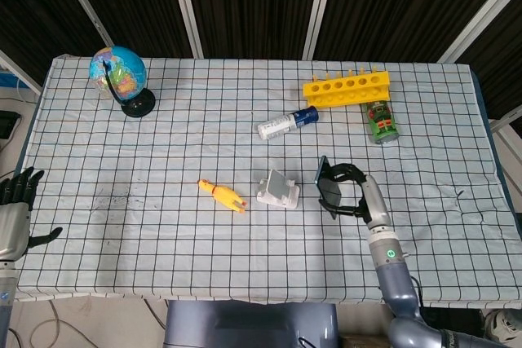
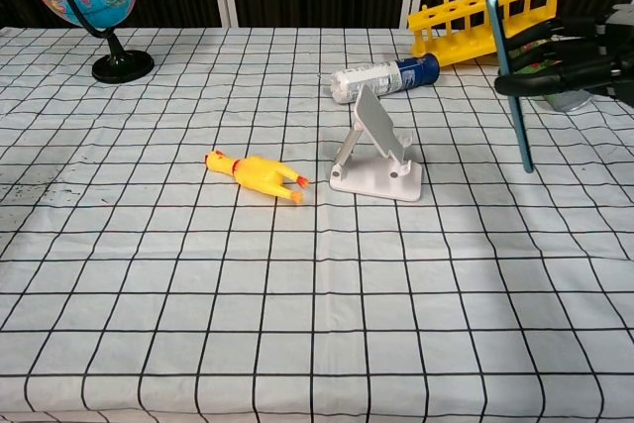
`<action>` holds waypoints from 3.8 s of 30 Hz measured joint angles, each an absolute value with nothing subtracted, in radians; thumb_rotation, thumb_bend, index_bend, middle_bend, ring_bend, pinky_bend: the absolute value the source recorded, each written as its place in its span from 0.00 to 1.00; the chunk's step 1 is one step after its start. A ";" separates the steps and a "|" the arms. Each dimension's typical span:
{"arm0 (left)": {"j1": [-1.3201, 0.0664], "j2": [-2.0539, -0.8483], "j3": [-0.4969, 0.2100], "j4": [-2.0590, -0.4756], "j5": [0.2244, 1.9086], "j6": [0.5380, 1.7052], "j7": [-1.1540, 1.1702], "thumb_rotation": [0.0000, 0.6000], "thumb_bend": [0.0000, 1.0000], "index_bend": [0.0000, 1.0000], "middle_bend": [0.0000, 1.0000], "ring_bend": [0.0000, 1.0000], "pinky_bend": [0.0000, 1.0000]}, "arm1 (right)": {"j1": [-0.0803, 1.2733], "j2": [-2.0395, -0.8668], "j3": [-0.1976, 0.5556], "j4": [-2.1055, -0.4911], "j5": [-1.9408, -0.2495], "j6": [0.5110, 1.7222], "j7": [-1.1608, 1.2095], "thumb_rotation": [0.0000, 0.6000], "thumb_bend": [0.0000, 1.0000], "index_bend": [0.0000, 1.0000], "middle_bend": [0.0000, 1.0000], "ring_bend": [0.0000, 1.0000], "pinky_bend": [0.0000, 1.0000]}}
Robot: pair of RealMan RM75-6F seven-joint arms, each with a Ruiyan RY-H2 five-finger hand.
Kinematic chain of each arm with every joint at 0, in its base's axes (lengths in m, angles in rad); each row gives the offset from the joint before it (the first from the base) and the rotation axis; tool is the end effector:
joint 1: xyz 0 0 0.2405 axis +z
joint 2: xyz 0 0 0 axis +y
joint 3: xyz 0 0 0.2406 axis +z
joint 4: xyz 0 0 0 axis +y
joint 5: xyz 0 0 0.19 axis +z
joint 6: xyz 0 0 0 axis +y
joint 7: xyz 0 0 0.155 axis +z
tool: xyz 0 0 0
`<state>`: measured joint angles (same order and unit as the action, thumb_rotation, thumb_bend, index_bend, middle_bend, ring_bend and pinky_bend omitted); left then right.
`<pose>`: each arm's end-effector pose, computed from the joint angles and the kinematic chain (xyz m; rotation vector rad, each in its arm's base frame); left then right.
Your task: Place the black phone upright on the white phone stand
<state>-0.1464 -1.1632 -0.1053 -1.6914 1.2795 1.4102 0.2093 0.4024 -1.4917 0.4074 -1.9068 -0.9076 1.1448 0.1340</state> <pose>-0.2892 0.2132 0.1576 -1.3009 -0.9382 -0.7696 -0.1522 -0.2914 0.0576 0.9494 -1.8271 1.4486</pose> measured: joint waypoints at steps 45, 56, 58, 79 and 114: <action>-0.155 -1.126 -0.106 -1.715 1.250 1.358 0.147 1.00 0.00 0.00 0.00 0.00 0.00 | 0.561 -1.839 0.423 -1.565 -1.051 1.180 0.256 1.00 0.41 0.73 0.70 0.58 0.16; -0.156 -1.121 -0.107 -1.718 1.246 1.353 0.133 1.00 0.00 0.00 0.00 0.00 0.00 | 0.568 -1.874 0.409 -1.501 -1.090 1.180 0.283 1.00 0.41 0.73 0.70 0.58 0.16; -0.156 -1.121 -0.107 -1.718 1.246 1.352 0.133 1.00 0.00 0.00 0.00 0.00 0.00 | 0.569 -1.878 0.408 -1.494 -1.091 1.178 0.284 1.00 0.41 0.73 0.70 0.58 0.16; -0.161 -1.112 -0.108 -1.724 1.229 1.338 0.126 1.00 0.00 0.00 0.00 0.00 0.00 | 0.565 -1.906 0.400 -1.434 -1.111 1.162 0.313 1.00 0.36 0.72 0.65 0.52 0.16; -0.162 -1.110 -0.106 -1.724 1.228 1.340 0.125 1.00 0.00 0.00 0.00 0.00 0.00 | 0.565 -1.879 0.388 -1.457 -1.121 1.122 0.291 1.00 0.00 0.00 0.00 0.01 0.14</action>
<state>-0.1616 -1.1102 -0.1059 -1.7243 1.2277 1.3398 0.1246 0.5650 -1.8794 0.3883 -1.4565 -1.1212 1.1219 0.2909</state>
